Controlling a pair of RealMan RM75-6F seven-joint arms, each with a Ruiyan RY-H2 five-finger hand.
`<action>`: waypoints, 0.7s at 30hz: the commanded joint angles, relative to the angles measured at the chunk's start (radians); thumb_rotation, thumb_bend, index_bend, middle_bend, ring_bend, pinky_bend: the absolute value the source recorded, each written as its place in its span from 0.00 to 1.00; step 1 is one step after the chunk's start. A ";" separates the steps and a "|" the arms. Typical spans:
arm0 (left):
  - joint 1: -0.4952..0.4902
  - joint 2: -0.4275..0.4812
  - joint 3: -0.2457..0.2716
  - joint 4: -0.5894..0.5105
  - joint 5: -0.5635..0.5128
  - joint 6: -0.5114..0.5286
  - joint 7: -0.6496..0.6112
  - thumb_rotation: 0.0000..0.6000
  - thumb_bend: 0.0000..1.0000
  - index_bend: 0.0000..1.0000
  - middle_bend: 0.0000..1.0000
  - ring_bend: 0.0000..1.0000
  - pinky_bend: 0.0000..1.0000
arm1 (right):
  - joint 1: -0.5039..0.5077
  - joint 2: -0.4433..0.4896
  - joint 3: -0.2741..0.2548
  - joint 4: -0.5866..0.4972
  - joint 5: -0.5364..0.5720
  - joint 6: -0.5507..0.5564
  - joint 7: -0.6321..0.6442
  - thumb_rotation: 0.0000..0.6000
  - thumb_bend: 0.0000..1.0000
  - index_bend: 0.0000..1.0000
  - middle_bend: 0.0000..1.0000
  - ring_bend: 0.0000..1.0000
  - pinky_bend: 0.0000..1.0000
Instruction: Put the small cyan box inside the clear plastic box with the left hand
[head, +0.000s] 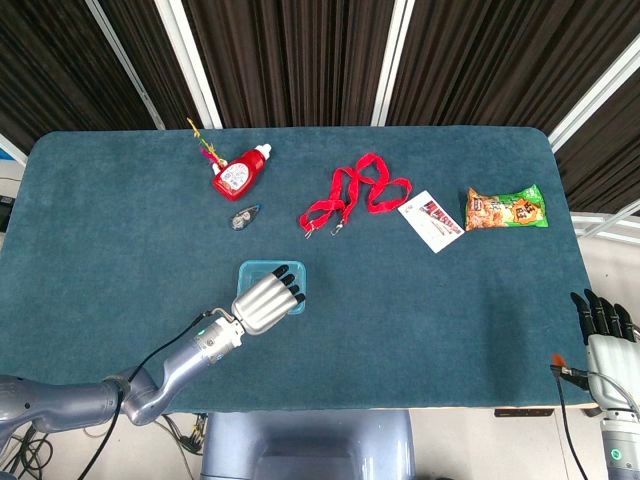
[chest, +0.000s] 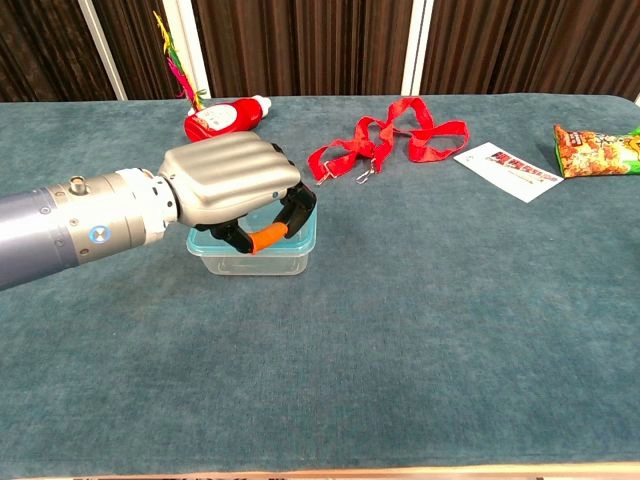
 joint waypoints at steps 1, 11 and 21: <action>0.003 -0.004 -0.003 0.007 0.003 -0.001 0.000 1.00 0.54 0.55 0.52 0.34 0.26 | 0.000 0.000 0.000 0.000 0.000 0.000 0.000 1.00 0.31 0.04 0.04 0.04 0.00; 0.008 -0.015 -0.017 0.017 -0.008 -0.016 0.018 1.00 0.54 0.55 0.52 0.34 0.26 | 0.000 -0.001 0.000 0.000 0.002 0.000 0.000 1.00 0.31 0.04 0.04 0.04 0.00; 0.010 -0.029 -0.024 0.020 0.000 -0.024 0.034 1.00 0.54 0.55 0.52 0.34 0.26 | 0.000 0.000 0.000 -0.001 0.002 -0.001 -0.001 1.00 0.31 0.04 0.04 0.04 0.00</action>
